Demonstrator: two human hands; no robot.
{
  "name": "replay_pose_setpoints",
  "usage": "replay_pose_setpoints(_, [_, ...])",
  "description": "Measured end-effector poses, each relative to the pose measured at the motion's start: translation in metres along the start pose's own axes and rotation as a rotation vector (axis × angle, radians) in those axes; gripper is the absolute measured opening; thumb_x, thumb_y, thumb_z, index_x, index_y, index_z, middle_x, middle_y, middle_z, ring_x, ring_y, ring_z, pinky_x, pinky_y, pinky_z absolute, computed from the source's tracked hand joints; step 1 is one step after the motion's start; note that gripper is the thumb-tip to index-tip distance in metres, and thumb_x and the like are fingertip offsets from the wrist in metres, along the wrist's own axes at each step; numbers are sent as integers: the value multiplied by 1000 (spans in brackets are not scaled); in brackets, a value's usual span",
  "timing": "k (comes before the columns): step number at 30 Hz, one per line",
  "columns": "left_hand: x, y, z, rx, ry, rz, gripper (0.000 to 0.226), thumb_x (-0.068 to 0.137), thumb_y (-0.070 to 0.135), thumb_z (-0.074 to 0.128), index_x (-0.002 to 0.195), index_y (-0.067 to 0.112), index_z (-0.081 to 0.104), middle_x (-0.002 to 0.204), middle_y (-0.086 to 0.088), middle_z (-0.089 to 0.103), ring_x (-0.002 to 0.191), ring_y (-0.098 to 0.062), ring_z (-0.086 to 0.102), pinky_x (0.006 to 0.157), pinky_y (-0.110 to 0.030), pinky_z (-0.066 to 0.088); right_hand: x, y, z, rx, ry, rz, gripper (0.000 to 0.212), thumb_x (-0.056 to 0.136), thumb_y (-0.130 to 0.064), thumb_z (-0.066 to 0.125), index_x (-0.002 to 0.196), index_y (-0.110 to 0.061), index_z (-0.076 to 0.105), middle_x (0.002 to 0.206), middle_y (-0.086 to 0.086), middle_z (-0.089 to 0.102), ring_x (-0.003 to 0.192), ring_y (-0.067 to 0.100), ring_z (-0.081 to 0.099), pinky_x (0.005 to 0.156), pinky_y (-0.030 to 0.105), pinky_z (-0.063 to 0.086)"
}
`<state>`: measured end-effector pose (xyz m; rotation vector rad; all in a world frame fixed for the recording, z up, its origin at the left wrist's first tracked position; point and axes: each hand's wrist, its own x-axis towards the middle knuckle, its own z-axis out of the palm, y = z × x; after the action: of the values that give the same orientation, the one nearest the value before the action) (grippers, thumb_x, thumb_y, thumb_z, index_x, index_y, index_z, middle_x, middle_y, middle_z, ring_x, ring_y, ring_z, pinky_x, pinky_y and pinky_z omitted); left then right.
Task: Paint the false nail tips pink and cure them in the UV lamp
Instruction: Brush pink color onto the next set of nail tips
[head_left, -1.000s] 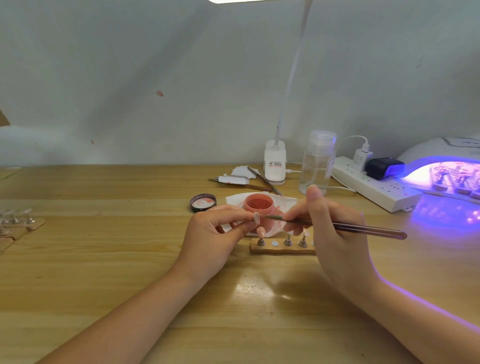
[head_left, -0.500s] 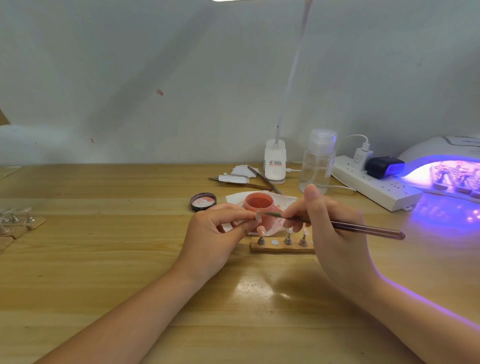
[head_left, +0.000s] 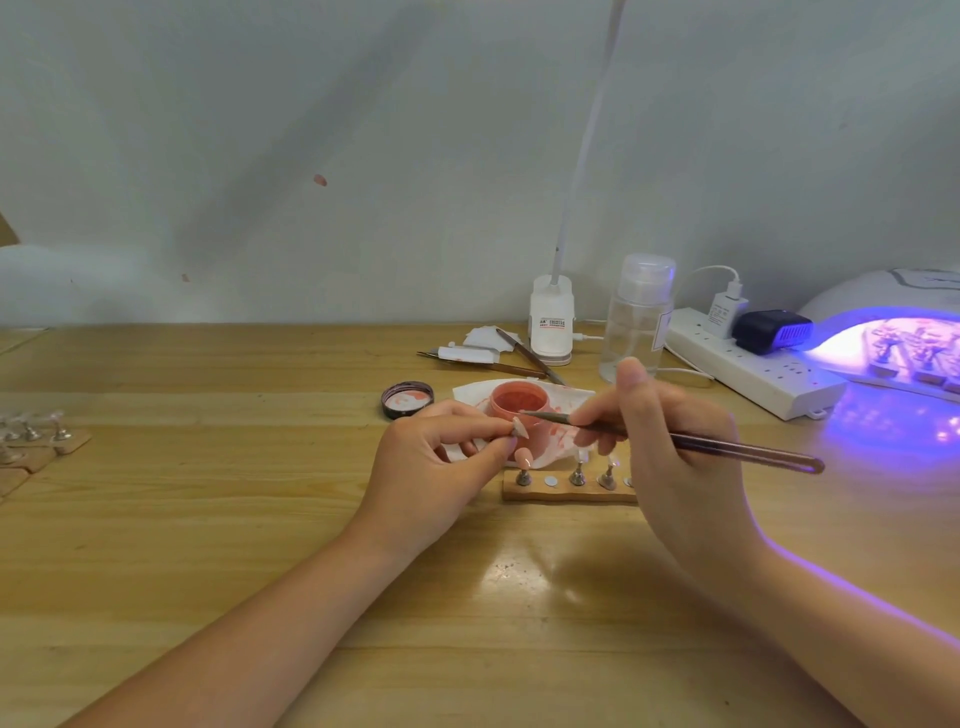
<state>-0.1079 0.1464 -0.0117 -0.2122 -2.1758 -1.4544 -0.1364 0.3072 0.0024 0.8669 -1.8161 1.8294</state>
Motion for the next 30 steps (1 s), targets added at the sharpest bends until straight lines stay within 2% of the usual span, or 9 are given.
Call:
replay_pose_setpoints(3, [0,1,0,0,-6,-13,27,74,4,73,75,31,71,72,9,62,55,4,47,49,-8,33,-1,1,0,13,1,44,45,88,-39,45,57,-14,66,54,1,63,47,7,56,50,16,44])
replay_pose_setpoints(6, [0,1,0,3,-11,-18,26,74,6,73,75,32,71,73,8,62,57,2,48,50,-9,34,0,0,0,15,33,12,44,87,-40,41,56,-19,65,52,-3,62,47,5,56,51,13,43])
replay_pose_setpoints(9, [0,1,0,-3,-14,-21,27,73,5,73,74,32,71,73,8,62,57,3,48,50,-8,34,0,1,1,-22,-6,0,38,91,-32,47,62,-17,66,54,-6,64,50,4,58,52,13,44])
replay_pose_setpoints(12, [0,1,0,-7,-17,-26,31,73,5,73,72,35,70,71,10,61,57,4,48,51,-7,34,-1,0,1,15,38,46,46,89,-38,48,53,-14,64,48,-1,60,43,5,54,48,15,42])
replay_pose_setpoints(16, [0,2,1,-4,-14,-28,31,74,4,73,72,35,70,71,8,61,56,5,48,51,-6,33,0,0,1,4,11,-3,39,89,-35,47,62,-15,67,54,-5,65,49,6,59,51,15,44])
replay_pose_setpoints(20, [-1,2,0,5,-23,-21,31,74,5,73,72,35,71,71,9,63,58,4,48,52,-6,34,-1,1,0,17,21,55,46,89,-38,49,54,-13,65,50,4,61,44,6,55,48,16,43])
replay_pose_setpoints(24, [-1,2,0,10,-14,-17,29,74,5,73,74,34,70,71,9,62,58,4,48,51,-6,34,0,1,1,12,7,9,38,89,-34,48,61,-16,67,53,-6,64,49,3,58,52,13,44])
replay_pose_setpoints(28, [0,2,0,15,-15,-13,31,74,6,73,72,36,69,73,10,62,60,3,49,52,-6,35,-1,-1,-1,28,44,68,50,85,-44,43,48,-18,64,45,5,57,39,8,51,47,14,40])
replay_pose_setpoints(30, [0,2,-1,43,-2,-3,29,74,7,73,72,35,70,77,10,62,62,3,48,53,-7,35,0,-1,-2,29,84,89,53,86,-44,43,48,-14,65,46,9,57,38,11,50,44,17,39])
